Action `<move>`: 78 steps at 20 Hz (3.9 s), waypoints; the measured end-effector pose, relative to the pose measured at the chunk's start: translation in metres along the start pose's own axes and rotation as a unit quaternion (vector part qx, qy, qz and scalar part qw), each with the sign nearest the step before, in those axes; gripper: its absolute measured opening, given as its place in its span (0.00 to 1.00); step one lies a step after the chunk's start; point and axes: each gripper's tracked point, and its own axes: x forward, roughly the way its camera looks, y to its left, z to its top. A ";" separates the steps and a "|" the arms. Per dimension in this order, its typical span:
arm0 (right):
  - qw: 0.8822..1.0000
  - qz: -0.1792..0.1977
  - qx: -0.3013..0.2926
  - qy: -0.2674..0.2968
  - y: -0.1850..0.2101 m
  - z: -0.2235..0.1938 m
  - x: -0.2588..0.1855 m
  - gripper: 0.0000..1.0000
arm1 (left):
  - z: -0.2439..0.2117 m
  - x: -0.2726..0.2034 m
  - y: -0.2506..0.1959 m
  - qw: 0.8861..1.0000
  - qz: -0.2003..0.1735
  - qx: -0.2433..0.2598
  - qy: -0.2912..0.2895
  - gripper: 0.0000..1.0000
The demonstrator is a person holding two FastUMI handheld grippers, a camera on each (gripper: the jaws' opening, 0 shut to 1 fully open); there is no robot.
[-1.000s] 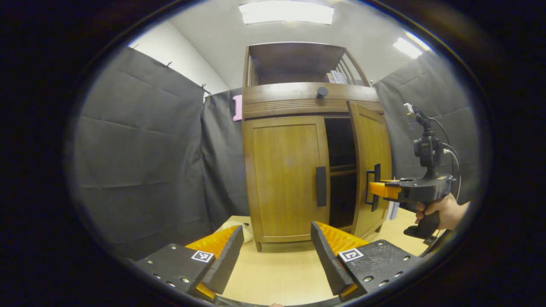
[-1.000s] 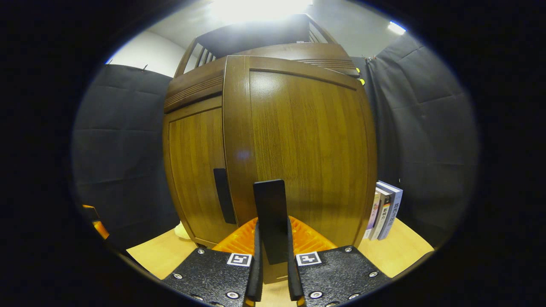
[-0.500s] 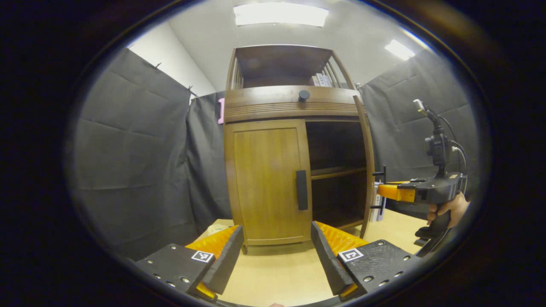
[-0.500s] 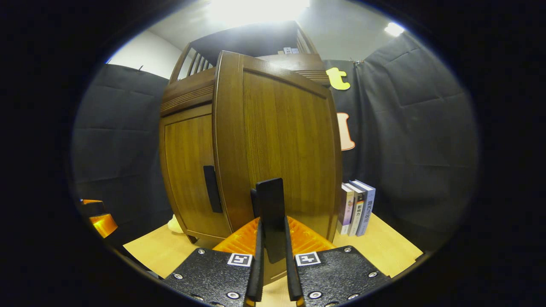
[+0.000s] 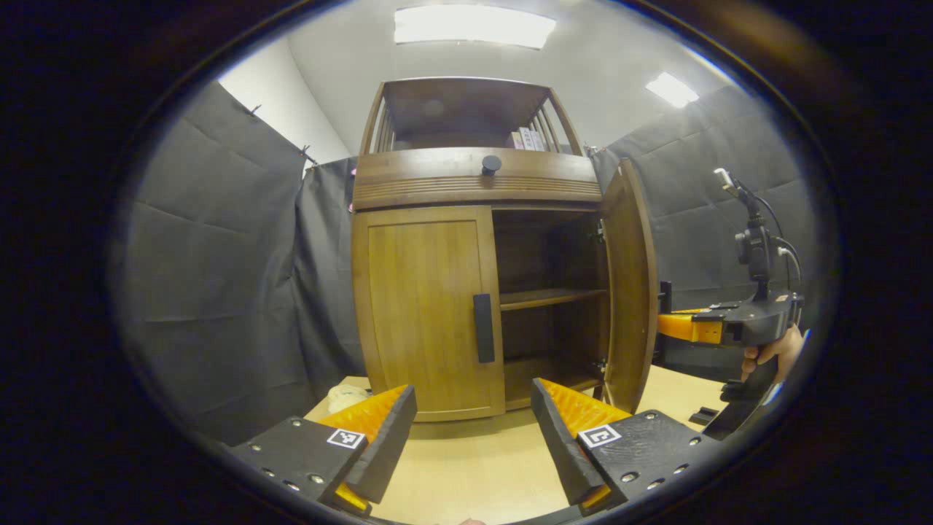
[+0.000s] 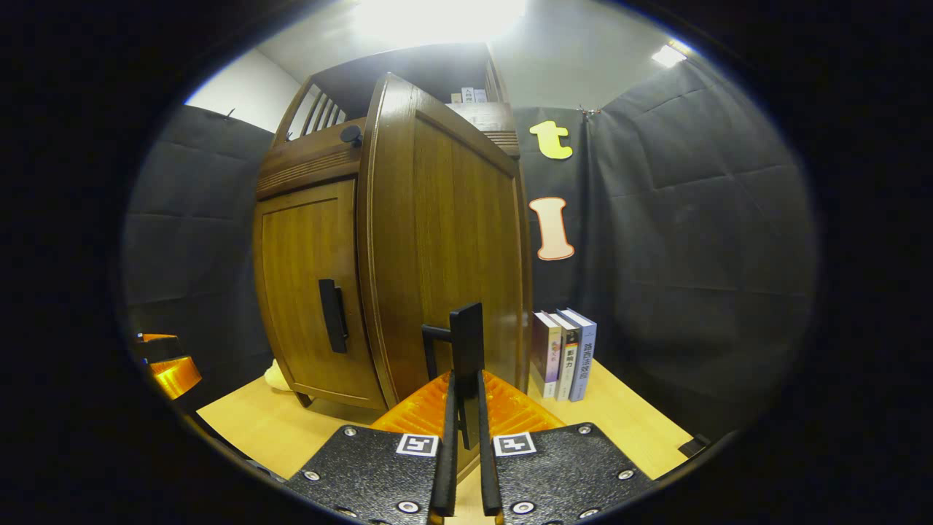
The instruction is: Open the right door of the double-door shoe cabinet with the right hand, and open the left door with the left hand.
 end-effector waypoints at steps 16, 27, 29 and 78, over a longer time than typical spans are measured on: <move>0.987 -0.157 0.019 0.006 -0.127 -0.010 -0.043 0.07 | -0.018 0.021 -0.007 1.000 -0.026 -0.004 0.004 0.90; 0.994 -0.108 -0.021 -0.021 -0.090 -0.001 -0.063 0.94 | 0.016 0.099 0.009 1.000 -0.016 -0.012 -0.019 0.93; 0.994 -0.103 -0.023 -0.027 -0.084 -0.003 -0.063 0.94 | 0.020 0.118 0.011 1.000 -0.013 -0.021 -0.020 0.95; 0.999 -0.021 0.024 -0.013 -0.007 -0.030 -0.050 0.95 | -0.050 0.220 0.024 0.996 0.027 -0.058 0.058 0.25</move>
